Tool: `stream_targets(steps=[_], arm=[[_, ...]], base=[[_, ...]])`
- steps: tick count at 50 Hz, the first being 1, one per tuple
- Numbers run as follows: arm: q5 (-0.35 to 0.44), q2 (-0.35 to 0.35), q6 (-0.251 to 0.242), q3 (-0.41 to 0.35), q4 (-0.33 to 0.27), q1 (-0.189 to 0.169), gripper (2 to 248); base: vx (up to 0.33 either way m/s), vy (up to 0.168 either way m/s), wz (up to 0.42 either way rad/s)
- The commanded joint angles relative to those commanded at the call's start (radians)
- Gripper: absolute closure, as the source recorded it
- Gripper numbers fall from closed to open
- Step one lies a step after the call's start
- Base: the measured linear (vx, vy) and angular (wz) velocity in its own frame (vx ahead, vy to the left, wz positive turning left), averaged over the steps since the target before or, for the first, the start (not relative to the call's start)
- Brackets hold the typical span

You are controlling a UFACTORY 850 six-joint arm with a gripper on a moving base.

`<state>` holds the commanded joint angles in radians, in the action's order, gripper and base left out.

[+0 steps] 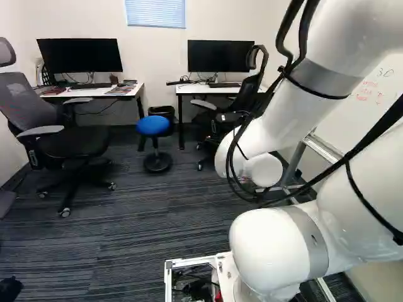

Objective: Open the door and move inside

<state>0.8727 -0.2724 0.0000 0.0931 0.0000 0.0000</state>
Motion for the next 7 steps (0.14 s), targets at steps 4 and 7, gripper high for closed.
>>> stream_targets(steps=[4,7], arm=[[0.000,0.000,0.000,0.000,0.000,0.000,3],[0.000,0.000,0.000,0.000,0.000,0.000,3]], base=[[0.000,0.000,0.000],[0.000,0.000,0.000]])
